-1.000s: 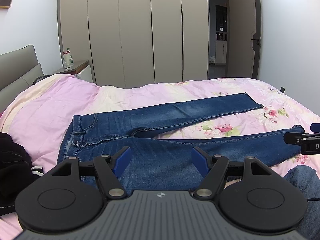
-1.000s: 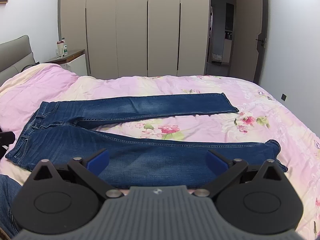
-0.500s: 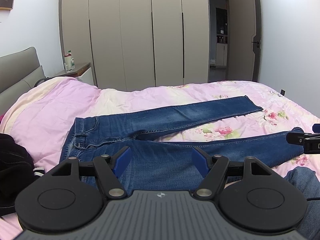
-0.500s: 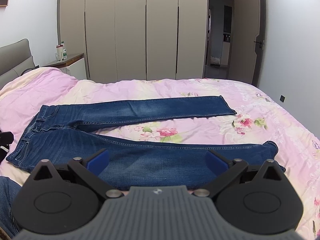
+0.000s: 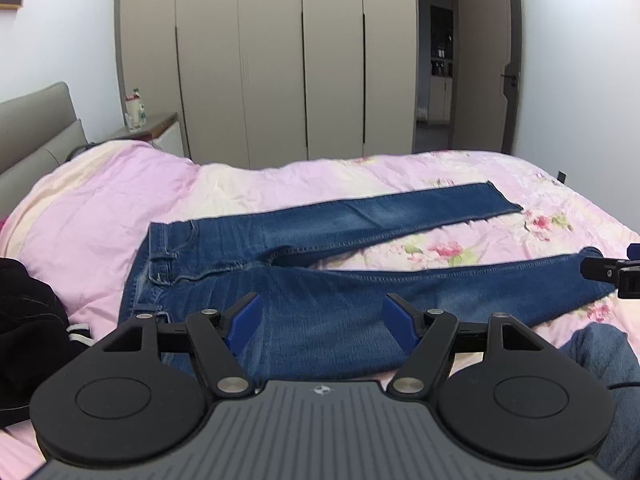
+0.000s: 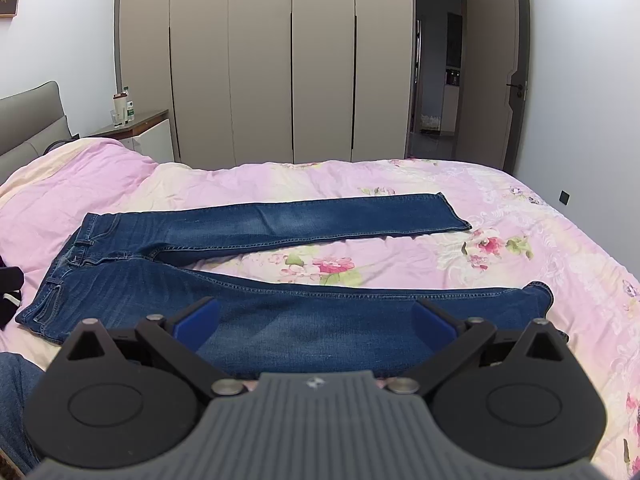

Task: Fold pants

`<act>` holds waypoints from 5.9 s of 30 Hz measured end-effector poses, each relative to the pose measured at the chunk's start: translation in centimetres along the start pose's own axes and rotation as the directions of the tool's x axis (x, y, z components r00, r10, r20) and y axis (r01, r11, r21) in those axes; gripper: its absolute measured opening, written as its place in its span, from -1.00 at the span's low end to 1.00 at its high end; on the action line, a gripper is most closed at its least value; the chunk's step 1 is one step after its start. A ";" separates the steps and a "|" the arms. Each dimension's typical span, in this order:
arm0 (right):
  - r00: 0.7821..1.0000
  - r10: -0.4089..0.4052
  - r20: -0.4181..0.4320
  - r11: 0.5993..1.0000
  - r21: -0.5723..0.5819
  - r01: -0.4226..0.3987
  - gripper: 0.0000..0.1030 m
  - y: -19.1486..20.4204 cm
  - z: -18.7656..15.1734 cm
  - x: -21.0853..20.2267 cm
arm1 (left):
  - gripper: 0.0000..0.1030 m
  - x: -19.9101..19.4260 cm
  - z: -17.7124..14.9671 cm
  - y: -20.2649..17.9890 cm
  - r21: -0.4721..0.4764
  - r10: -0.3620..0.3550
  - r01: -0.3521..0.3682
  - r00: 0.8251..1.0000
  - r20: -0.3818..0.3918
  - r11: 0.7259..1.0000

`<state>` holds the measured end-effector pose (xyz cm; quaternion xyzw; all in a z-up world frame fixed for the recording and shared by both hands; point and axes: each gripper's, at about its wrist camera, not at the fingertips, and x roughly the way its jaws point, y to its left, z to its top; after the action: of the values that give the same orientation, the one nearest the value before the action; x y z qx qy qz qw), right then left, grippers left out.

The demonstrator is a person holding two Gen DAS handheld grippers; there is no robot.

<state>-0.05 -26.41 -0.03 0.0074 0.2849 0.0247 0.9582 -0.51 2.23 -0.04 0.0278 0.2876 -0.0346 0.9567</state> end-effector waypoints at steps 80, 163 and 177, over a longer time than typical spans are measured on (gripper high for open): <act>0.903 -0.430 0.014 0.601 -0.742 0.297 -1.00 -24.5 1.4 25.2 | -0.64 19.5 5.3 8.8 0.369 0.343 -0.264 0.925 -0.166 0.891; 0.957 0.070 -0.282 0.984 -0.141 -0.113 0.56 -3.3 4.1 45.2 | 0.52 31.1 -0.9 33.2 -0.871 0.151 -0.260 0.965 -0.215 0.418; 0.837 0.422 -0.350 0.856 -0.152 -0.495 0.49 11.9 2.0 42.8 | -0.75 35.6 5.1 32.0 -0.518 0.258 -0.461 0.872 -0.416 0.720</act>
<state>36.32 -12.35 -21.40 -0.0418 0.4135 0.2893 0.8623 34.54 31.97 -14.37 -0.2167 0.4207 0.2524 0.8440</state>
